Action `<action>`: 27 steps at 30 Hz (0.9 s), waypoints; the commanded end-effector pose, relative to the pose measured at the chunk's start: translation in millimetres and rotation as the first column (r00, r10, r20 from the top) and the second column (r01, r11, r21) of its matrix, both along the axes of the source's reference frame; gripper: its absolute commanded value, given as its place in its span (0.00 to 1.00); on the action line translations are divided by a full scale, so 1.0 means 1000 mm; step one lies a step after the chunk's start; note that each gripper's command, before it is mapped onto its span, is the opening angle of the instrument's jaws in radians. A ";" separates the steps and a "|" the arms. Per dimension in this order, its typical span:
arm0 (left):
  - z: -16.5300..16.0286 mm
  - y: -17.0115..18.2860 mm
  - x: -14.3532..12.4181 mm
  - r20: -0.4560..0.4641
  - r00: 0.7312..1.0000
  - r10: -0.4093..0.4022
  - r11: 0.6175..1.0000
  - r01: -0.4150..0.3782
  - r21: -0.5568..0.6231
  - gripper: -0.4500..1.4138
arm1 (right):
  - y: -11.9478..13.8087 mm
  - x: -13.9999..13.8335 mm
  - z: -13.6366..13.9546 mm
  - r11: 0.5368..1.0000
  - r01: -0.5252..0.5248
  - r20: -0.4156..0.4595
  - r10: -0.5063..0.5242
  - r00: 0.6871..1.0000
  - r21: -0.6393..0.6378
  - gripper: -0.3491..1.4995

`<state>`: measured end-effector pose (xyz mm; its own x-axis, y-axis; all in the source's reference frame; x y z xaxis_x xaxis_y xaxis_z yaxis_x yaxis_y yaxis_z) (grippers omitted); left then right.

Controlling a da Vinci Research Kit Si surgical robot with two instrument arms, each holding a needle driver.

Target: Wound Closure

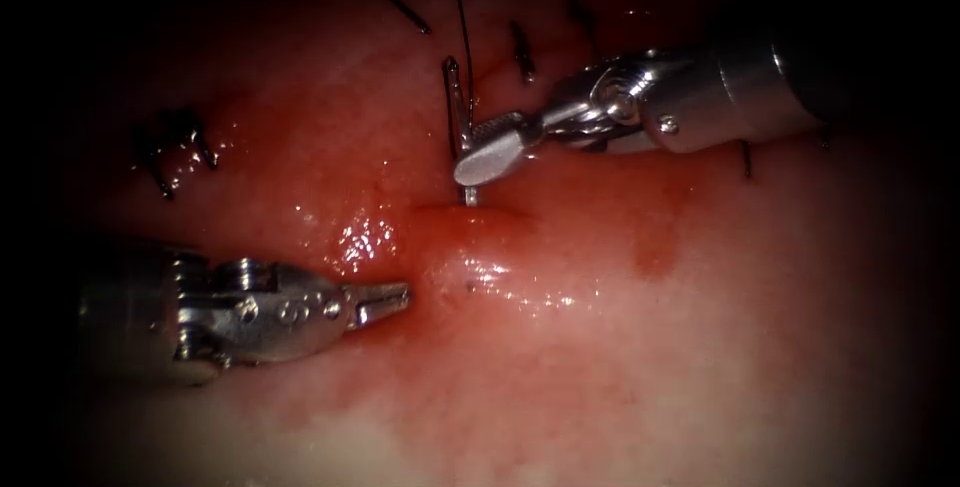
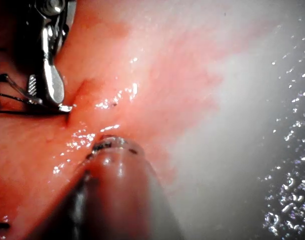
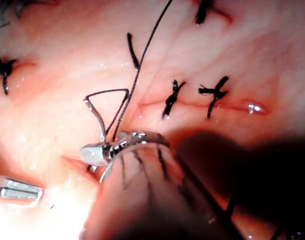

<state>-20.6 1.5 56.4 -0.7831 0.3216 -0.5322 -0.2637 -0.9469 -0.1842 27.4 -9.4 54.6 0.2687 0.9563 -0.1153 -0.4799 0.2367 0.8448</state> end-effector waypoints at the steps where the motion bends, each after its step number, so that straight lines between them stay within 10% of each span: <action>1: 0.0004 -0.0009 -0.0006 0.001 1.000 0.002 1.000 -0.002 0.003 0.18 | -0.0007 0.0003 -0.0001 1.000 -0.003 -0.004 0.003 1.000 -0.006 0.56; 27: 0.0004 -0.0010 -0.0005 0.002 1.000 0.003 1.000 -0.003 0.003 0.20 | 0.0000 0.0013 -0.0003 0.994 0.018 -0.084 -0.027 0.996 -0.110 0.58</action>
